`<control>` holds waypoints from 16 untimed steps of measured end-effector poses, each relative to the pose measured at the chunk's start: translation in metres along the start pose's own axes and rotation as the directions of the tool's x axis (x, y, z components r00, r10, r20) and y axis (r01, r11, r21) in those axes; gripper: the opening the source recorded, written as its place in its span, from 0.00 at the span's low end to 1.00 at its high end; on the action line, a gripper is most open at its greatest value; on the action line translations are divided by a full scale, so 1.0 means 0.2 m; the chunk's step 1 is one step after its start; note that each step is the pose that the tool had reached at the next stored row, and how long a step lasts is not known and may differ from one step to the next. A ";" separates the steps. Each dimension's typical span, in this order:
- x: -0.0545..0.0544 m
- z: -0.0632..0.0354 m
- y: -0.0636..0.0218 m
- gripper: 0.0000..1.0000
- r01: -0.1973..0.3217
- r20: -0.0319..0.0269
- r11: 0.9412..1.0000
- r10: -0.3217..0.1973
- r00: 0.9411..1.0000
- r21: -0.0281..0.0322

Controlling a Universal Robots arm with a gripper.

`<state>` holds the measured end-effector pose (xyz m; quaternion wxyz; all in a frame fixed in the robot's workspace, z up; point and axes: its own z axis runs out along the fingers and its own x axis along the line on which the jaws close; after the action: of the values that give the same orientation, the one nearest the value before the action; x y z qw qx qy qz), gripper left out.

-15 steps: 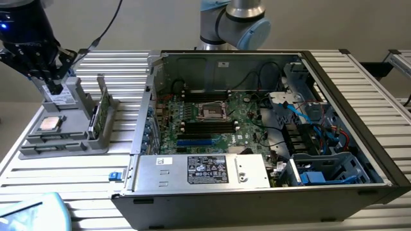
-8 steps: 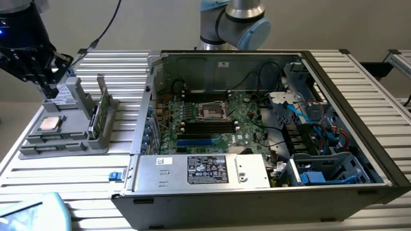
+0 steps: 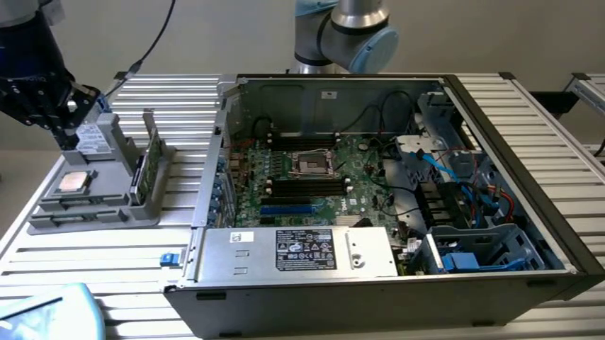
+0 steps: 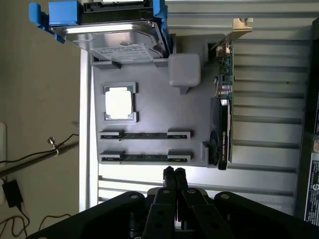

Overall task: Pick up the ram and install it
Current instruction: 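Reach for the ram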

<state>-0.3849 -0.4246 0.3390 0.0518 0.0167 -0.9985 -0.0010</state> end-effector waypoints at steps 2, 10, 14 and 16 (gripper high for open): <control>0.01 0.009 -0.003 0.10 0.002 -0.001 1.000 -0.002 1.000 0.000; 0.06 0.046 -0.014 0.10 0.008 -0.007 1.000 -0.008 1.000 0.001; 0.09 0.066 -0.018 0.10 0.011 -0.009 1.000 -0.011 1.000 0.001; 0.10 0.071 -0.017 0.10 0.012 -0.009 1.000 -0.012 1.000 0.003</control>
<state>-0.4061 -0.4287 0.3270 0.0564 0.0227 -0.9982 0.0004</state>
